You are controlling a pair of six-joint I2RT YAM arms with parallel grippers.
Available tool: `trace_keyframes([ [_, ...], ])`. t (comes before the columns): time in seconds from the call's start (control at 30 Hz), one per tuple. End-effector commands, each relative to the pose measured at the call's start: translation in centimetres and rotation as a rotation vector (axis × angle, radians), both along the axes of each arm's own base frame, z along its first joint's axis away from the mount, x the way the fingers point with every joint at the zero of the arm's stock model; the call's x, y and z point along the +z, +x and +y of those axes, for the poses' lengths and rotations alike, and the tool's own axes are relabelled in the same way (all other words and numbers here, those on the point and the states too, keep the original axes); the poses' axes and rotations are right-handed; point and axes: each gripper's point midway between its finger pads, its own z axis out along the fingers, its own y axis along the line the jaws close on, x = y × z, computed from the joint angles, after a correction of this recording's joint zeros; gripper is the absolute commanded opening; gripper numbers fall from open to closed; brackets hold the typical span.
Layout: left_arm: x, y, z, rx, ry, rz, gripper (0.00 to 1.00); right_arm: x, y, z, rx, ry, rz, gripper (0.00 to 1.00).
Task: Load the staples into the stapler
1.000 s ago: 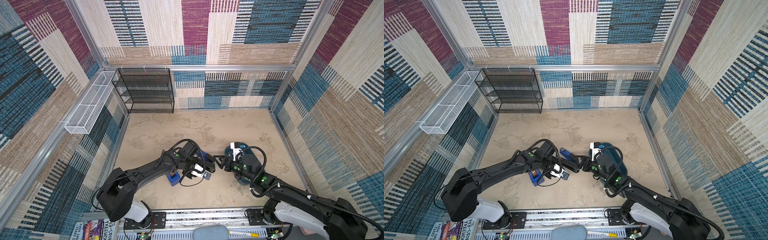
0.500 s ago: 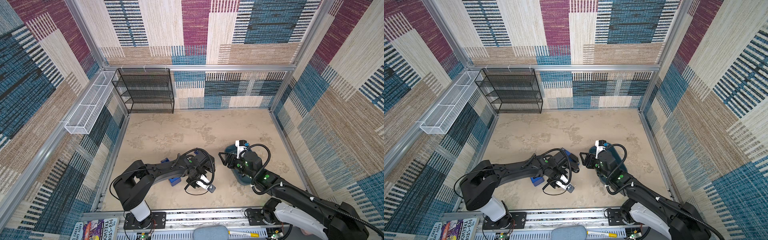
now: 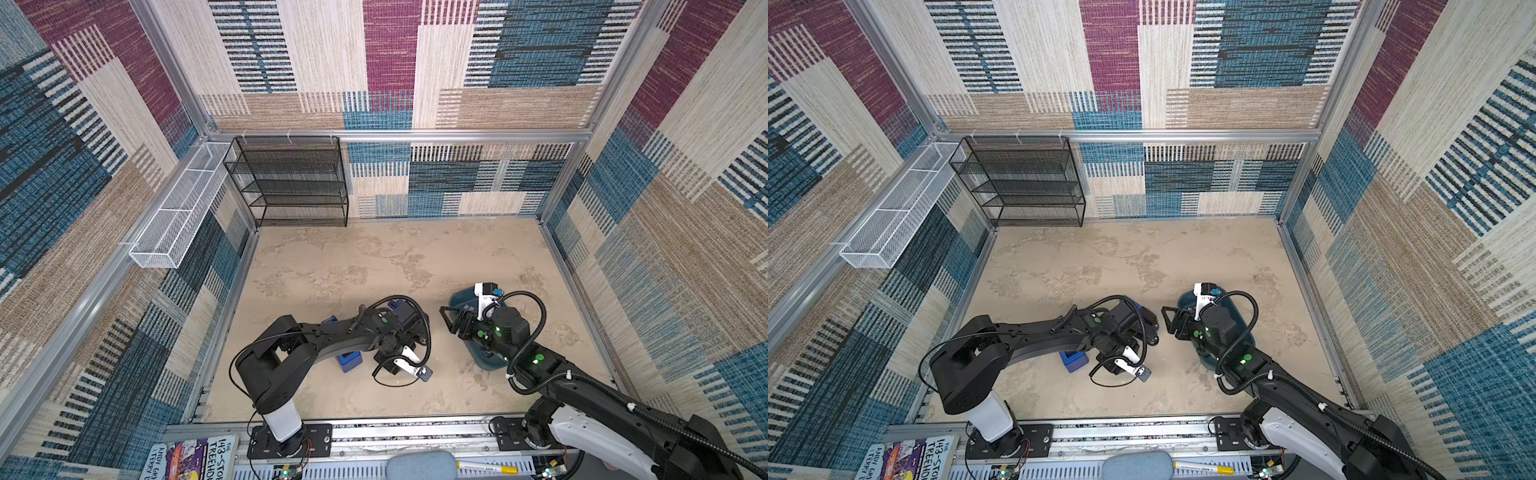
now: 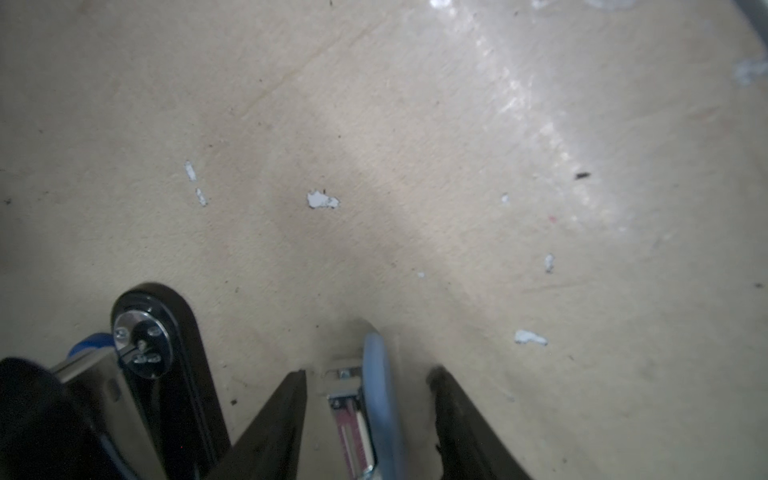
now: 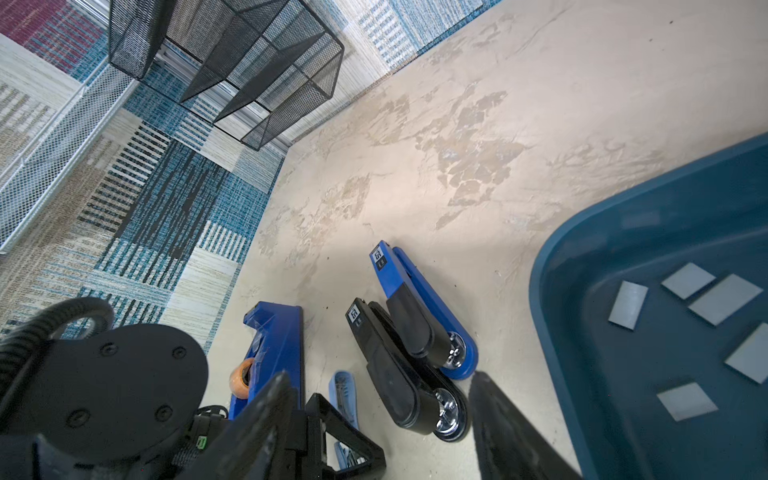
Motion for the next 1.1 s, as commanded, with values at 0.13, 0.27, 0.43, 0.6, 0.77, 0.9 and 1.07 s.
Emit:
trace_keyframes([
  [0.13, 1.1, -0.4, 0.5, -0.004, 0.002, 0.000, 0.54, 3.0, 0.0, -0.1, -0.004, 0.032, -0.057, 0.72],
  [0.27, 2.0, -0.6, 0.5, -0.005, -0.014, 0.000, 0.51, 4.7, 0.2, -0.1, 0.000, 0.014, -0.080, 0.72],
  [0.43, 1.9, -0.7, 1.1, -0.017, 0.010, -0.026, 0.46, 5.1, 0.0, 0.0, 0.006, 0.039, -0.082, 0.72],
  [0.6, 2.3, -0.8, 1.3, -0.022, -0.012, -0.047, 0.49, 4.7, 0.0, 0.1, 0.012, 0.048, -0.078, 0.72],
  [0.77, 1.4, -0.4, 1.3, 0.006, 0.022, -0.043, 0.50, 4.2, -0.1, 0.4, 0.026, 0.050, -0.067, 0.72],
  [0.9, 1.3, -0.1, 1.0, 0.016, 0.025, -0.041, 0.50, 4.0, -0.3, 0.3, 0.026, 0.052, -0.070, 0.72],
  [1.07, 3.2, 0.1, 0.4, 0.032, -0.035, -0.056, 0.48, 3.9, -1.3, 1.1, 0.124, 0.020, -0.156, 0.70],
])
